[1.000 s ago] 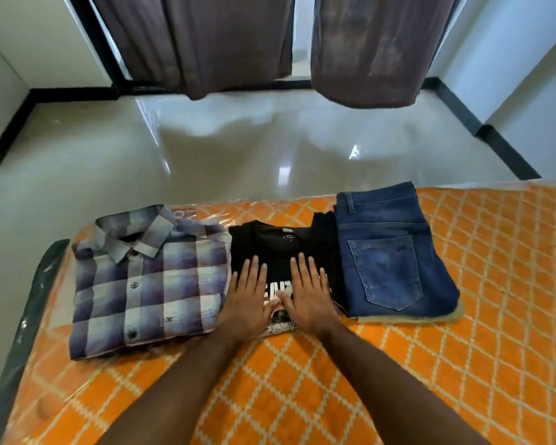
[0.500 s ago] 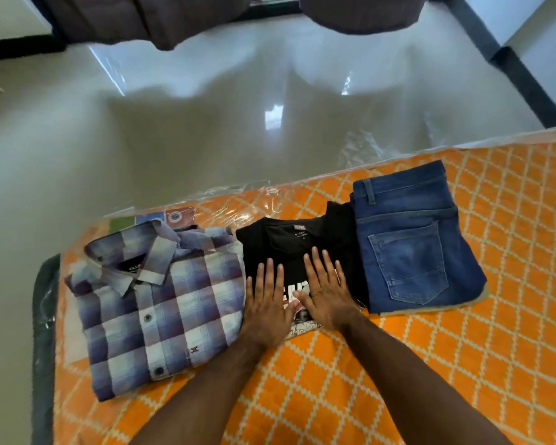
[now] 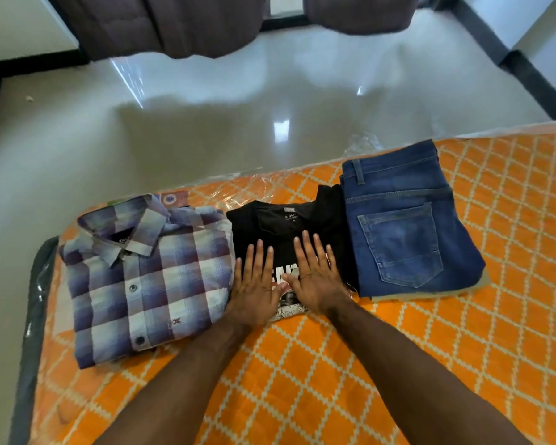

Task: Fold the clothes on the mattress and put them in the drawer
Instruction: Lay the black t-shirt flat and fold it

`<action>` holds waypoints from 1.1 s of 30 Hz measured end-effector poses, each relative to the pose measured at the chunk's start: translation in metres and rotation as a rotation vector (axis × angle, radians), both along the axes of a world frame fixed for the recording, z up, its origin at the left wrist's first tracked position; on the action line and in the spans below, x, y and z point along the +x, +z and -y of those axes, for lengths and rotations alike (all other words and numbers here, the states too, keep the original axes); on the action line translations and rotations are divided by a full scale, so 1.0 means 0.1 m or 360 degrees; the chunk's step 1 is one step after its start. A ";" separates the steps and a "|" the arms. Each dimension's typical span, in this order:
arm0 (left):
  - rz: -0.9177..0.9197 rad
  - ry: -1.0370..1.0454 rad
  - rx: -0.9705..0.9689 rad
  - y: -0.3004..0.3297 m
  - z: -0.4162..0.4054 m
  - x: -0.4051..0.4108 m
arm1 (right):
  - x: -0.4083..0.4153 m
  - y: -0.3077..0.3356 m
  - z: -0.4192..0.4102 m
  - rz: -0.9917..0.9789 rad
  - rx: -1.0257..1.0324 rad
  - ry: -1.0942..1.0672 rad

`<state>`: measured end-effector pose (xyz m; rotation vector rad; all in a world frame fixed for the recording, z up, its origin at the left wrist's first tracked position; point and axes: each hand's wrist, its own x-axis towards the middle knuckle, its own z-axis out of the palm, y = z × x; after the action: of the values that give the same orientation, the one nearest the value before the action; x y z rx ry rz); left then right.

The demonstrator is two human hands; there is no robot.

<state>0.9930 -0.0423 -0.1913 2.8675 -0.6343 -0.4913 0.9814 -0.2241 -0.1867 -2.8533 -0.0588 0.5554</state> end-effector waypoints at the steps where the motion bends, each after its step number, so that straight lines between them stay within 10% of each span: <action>1: -0.0025 0.0003 0.0019 0.01 -0.01 0.00 | 0.02 0.00 -0.01 0.0003 -0.0007 -0.0011; 7: -0.0373 -0.0032 0.0312 0.71 0.10 0.13 | -0.02 0.55 0.02 -0.0146 -0.0095 0.0035; 14: 0.0390 -0.0155 0.0225 2.15 -0.89 -0.55 | -0.87 1.86 -0.83 0.0308 -0.0182 -0.0042; 33: 0.0630 -0.0432 0.0080 4.93 -3.38 -1.28 | -2.13 4.84 -3.35 0.0476 -0.0369 -0.0416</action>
<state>0.8651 0.2959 0.3015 2.9609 -1.0964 0.0385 0.7679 0.1107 0.2970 -3.0748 0.3440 0.0848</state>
